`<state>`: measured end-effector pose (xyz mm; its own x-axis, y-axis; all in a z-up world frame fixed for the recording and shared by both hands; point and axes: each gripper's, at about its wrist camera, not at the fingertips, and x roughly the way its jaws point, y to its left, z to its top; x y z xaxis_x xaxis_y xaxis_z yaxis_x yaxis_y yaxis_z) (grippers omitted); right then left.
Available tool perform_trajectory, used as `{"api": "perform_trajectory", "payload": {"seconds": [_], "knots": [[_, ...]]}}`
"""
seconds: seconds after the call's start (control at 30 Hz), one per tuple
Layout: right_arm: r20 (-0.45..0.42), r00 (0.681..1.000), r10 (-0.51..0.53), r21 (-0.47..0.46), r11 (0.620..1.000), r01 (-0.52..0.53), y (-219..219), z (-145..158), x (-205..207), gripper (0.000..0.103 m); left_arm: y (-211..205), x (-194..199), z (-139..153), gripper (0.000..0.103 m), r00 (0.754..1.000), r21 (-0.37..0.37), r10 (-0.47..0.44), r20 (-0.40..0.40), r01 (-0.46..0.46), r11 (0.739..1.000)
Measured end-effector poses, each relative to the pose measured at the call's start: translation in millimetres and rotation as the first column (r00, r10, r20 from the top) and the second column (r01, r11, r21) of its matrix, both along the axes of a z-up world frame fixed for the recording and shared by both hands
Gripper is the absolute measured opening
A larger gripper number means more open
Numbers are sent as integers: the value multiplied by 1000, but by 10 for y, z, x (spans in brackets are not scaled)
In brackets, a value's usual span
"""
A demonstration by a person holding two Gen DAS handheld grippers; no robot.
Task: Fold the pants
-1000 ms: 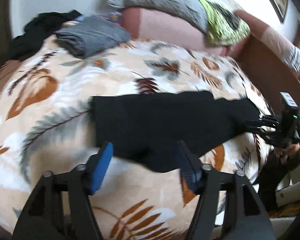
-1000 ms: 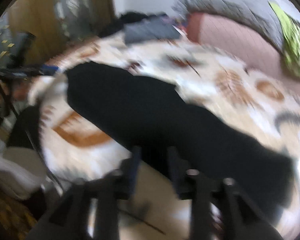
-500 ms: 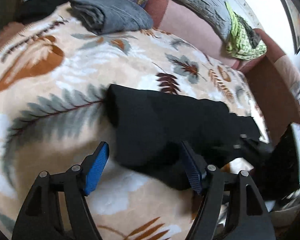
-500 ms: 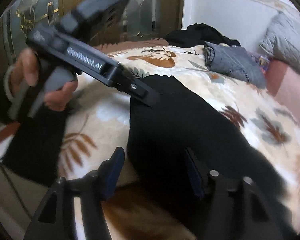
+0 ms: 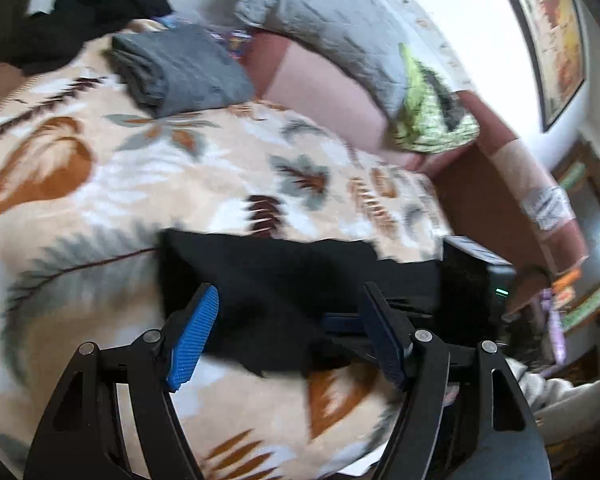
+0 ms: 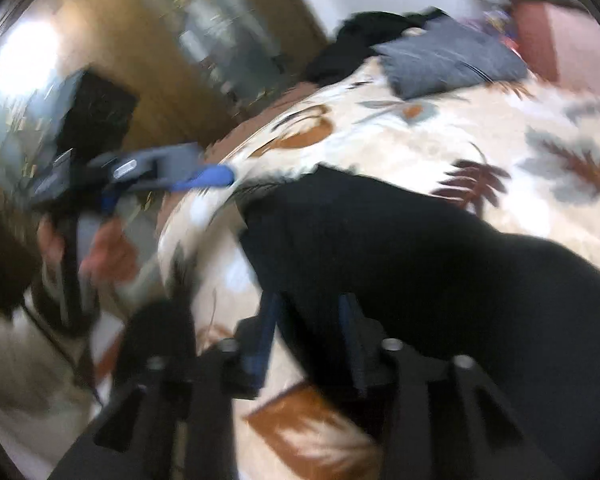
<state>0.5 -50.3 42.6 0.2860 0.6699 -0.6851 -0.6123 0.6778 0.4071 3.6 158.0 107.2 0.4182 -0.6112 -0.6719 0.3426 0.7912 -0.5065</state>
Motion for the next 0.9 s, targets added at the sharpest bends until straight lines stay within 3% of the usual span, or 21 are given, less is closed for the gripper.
{"api": "perform_trajectory", "payload": {"seconds": [0.17, 0.33, 0.4, 0.43, 0.5, 0.7, 0.9], "knots": [[126, 992, 24, -108, 994, -11, 144, 80, -191, 44, 128, -27, -132, 72, 999, 113, 47, -19, -45, 993], [138, 988, 65, -155, 987, -44, 414, -36, -103, 43, 130, -43, -192, 72, 998, 163, 63, -6, -61, 985], [149, 986, 70, -242, 970, -32, 556, -171, -38, 36, 108, -22, -207, 72, 998, 171, 64, -11, -61, 983], [154, 986, 65, -271, 962, -21, 581, -217, -24, 17, 92, -12, -218, 72, 998, 183, 65, -15, -61, 981], [153, 987, 42, -258, 966, -1, 536, -211, -16, 6, 61, -3, -213, 72, 998, 203, 60, -10, -57, 978], [150, 989, 14, -128, 992, 5, 411, 112, -155, 5, -13, -44, -100, 72, 999, 211, 41, 34, -47, 976], [28, 1000, -5, -160, 987, 10, 541, -313, -113, 10, -116, 2, -132, 72, 998, 223, 55, 30, -60, 973]]}}
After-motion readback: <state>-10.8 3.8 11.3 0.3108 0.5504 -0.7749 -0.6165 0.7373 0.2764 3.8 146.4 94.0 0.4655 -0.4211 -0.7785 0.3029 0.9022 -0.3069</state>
